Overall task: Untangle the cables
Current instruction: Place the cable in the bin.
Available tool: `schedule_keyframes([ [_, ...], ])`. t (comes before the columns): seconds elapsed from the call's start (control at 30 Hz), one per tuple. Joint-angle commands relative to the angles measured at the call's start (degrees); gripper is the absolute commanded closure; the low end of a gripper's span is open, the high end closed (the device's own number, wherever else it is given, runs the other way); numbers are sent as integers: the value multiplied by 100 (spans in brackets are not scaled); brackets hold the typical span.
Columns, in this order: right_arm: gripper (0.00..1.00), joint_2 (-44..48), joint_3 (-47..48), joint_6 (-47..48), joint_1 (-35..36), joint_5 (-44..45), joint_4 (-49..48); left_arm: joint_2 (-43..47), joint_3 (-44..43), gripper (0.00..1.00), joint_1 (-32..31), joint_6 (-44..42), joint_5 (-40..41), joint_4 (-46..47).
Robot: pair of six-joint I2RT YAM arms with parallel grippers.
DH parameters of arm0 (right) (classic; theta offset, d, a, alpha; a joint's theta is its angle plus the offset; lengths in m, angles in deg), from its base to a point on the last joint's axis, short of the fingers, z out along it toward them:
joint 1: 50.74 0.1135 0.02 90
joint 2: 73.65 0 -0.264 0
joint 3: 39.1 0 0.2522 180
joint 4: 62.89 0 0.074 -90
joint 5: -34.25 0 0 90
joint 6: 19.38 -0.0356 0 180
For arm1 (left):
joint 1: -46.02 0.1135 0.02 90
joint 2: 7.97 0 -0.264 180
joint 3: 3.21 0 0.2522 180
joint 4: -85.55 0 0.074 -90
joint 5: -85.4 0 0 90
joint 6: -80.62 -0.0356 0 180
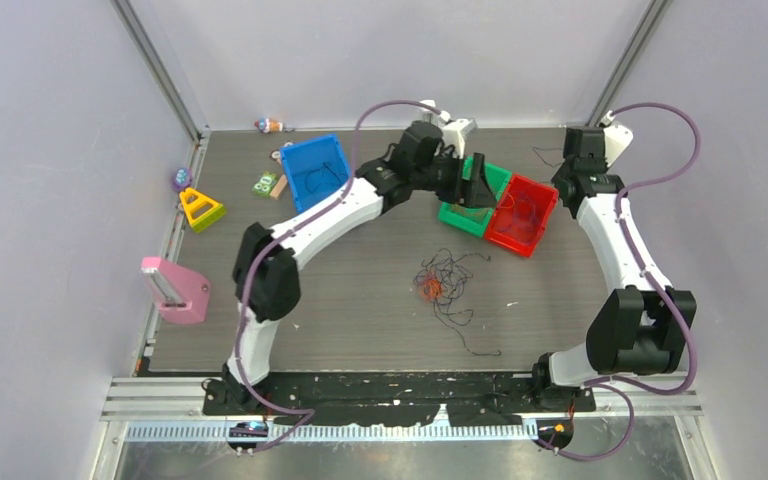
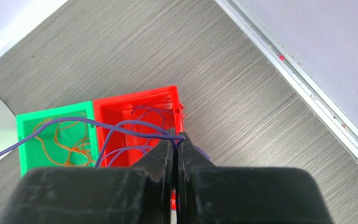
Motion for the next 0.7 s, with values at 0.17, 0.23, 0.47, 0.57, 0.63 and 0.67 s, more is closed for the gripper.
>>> schedule_keyframes([
  [0.17, 95, 545, 525, 33, -194, 225, 134, 1881, 2218, 26, 460, -365, 432, 714],
  [0.23, 95, 635, 672, 125, -239, -24, 135, 2143, 2611, 27, 494, -390, 506, 871],
  [0.47, 95, 756, 1262, 254, -242, -499, 447, 2796, 3765, 27, 504, -608, 862, 1221],
  [0.57, 95, 561, 1175, 299, -242, -541, 521, 3049, 4291, 28, 500, -716, 1091, 1452],
  [0.63, 94, 342, 922, 227, -238, -712, 478, 3197, 4594, 28, 506, -806, 1242, 1553],
  [0.67, 95, 204, 835, 192, -241, -795, 417, 3264, 4702, 28, 511, -863, 1305, 1562],
])
